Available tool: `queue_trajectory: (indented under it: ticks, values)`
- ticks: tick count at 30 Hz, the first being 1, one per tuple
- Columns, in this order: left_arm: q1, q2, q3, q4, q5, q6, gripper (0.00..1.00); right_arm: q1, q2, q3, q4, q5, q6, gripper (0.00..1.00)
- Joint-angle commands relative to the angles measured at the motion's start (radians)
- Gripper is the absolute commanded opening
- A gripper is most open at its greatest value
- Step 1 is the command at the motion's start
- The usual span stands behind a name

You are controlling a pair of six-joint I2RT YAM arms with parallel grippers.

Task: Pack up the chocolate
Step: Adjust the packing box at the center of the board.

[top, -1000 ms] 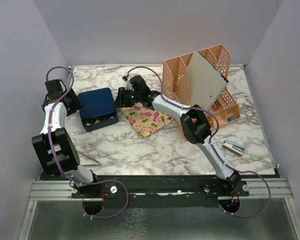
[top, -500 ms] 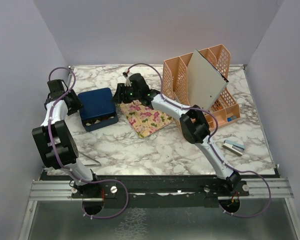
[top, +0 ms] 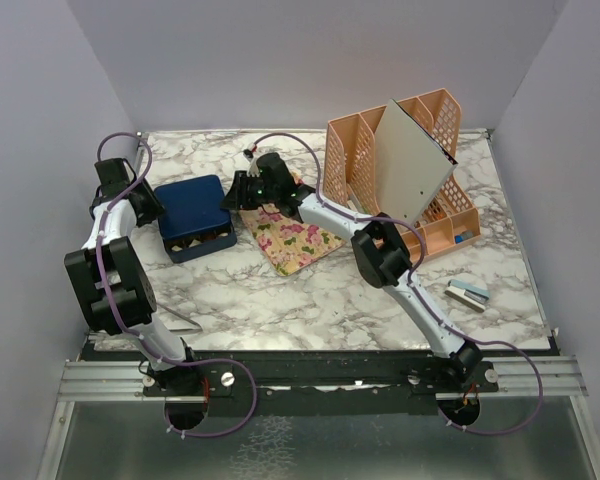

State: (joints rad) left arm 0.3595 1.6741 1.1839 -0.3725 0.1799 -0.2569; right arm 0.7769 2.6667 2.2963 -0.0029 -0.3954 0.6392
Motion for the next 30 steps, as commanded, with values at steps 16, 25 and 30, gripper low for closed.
queue_trajectory:
  ticks: [16, 25, 30]
  values:
    - [-0.002, 0.016, 0.021, 0.014, -0.019, 0.000, 0.43, -0.001, 0.013, -0.005, 0.034, -0.026, 0.015, 0.36]
    - [-0.001, 0.041, 0.020, -0.006, -0.017, 0.000, 0.44, -0.001, 0.015, 0.001, 0.034, -0.038, 0.017, 0.33]
    - [-0.001, 0.044, 0.016, 0.004, 0.009, -0.005, 0.37, -0.001, 0.012, 0.008, 0.032, -0.041, 0.015, 0.32]
